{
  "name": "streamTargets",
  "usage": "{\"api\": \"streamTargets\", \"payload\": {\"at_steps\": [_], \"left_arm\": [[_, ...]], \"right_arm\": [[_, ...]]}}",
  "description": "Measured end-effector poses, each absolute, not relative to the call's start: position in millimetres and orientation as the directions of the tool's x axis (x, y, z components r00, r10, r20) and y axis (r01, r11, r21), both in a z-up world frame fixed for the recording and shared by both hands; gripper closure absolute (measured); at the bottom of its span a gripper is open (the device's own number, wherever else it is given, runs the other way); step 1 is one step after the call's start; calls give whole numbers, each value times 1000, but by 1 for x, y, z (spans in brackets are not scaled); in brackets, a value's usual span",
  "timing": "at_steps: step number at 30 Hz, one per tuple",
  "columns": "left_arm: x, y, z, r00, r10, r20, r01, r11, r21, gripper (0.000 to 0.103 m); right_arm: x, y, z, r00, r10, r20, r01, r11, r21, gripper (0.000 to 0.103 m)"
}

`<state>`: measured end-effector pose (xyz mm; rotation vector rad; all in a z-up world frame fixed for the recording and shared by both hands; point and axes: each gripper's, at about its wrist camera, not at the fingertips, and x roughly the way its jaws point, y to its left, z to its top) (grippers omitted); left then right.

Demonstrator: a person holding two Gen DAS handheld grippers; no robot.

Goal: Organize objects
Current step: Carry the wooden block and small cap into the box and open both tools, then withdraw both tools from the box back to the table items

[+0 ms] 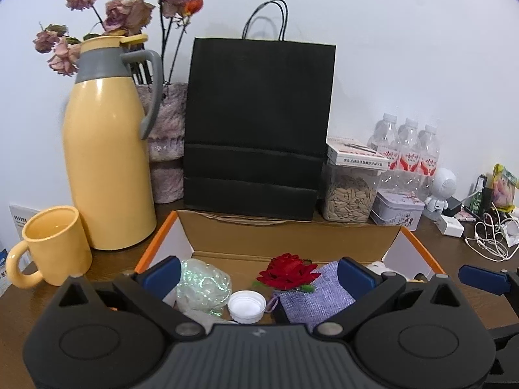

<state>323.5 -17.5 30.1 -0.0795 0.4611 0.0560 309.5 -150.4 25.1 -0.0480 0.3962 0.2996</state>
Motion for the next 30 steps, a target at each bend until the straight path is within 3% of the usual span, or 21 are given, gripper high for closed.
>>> {"api": "streamTargets", "payload": {"at_steps": [18,30], "left_arm": [[251,-12,22,913,-26,-406,-16,995,-100,0],[210,-9,6,900,-59,-431,27,997,-79,0]], "right_arm": [[247,-163,18,903,253,-347,-283,958,-37,0],[207,-163,-5,876,259,-407,-297,954,-32,0]]}}
